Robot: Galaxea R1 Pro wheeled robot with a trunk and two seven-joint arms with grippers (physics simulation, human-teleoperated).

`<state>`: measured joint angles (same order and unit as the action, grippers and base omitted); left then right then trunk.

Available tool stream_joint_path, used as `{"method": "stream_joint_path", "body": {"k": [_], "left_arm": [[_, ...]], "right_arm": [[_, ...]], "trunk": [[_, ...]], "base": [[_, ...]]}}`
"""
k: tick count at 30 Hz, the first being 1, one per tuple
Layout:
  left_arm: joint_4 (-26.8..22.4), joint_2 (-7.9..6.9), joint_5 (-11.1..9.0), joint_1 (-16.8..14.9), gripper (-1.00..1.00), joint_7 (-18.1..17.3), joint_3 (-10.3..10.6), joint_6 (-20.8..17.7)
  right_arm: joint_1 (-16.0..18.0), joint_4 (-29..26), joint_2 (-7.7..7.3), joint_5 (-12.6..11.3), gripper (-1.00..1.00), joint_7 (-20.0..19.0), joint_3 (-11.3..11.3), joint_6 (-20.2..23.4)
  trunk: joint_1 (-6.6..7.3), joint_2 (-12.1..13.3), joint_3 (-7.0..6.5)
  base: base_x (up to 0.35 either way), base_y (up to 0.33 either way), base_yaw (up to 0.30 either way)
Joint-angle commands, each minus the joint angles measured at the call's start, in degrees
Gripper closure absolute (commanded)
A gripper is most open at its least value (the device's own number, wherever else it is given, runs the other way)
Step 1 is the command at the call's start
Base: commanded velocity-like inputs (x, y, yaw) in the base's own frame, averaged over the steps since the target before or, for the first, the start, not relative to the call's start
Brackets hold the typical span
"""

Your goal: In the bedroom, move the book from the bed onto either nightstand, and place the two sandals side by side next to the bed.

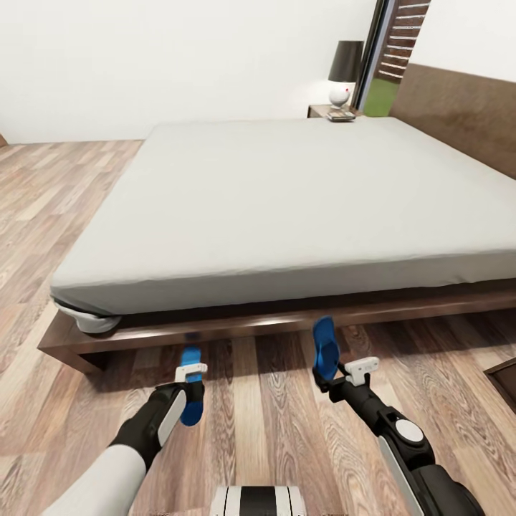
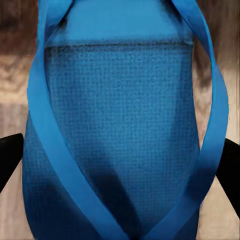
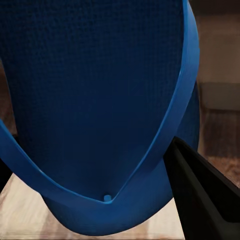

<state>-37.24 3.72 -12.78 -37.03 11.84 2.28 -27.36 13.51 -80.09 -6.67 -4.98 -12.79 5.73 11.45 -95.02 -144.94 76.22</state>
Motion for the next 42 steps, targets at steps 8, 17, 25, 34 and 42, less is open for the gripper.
{"method": "stream_joint_path", "body": {"k": [8, 17, 25, 34, 42], "left_arm": [[-0.2, 0.19, 0.4, -1.5, 1.00, 0.7, 0.3, -7.1], [4.1, 0.33, 0.3, -4.1, 1.00, 0.3, 0.4, -9.1], [6.0, 0.22, 0.3, -5.3, 1.00, 0.3, 0.6, -6.9], [5.7, 0.15, 0.3, -5.4, 1.00, 0.1, 2.6, -4.4], [5.7, 0.15, 0.2, -5.3, 1.00, 0.1, 2.6, -3.6]], "right_arm": [[0.1, -0.1, 0.04, -0.6, 1.00, 0.0, 0.2, 0.5], [0.1, -0.4, -0.10, -0.6, 1.00, 0.0, 0.1, 0.8], [0.1, -0.2, -0.10, -0.6, 1.00, 0.1, -0.2, 0.3], [0.1, -0.3, -0.10, -0.6, 1.00, 0.1, -0.3, 0.5], [0.2, -0.3, -0.10, -0.6, 1.00, 0.1, -0.2, 0.8]], "trunk": [[-0.19, -0.1, 1.81], [-0.42, -0.2, 3.81], [-0.63, -0.4, 5.58], [-0.86, -0.5, 7.57], [-0.99, -0.5, 8.68]], "base": [[0.000, 0.000, 0.000], [0.000, 0.000, 0.000], [0.000, 0.000, 0.000], [0.000, 0.000, 0.000], [0.000, 0.000, 0.000]]}}
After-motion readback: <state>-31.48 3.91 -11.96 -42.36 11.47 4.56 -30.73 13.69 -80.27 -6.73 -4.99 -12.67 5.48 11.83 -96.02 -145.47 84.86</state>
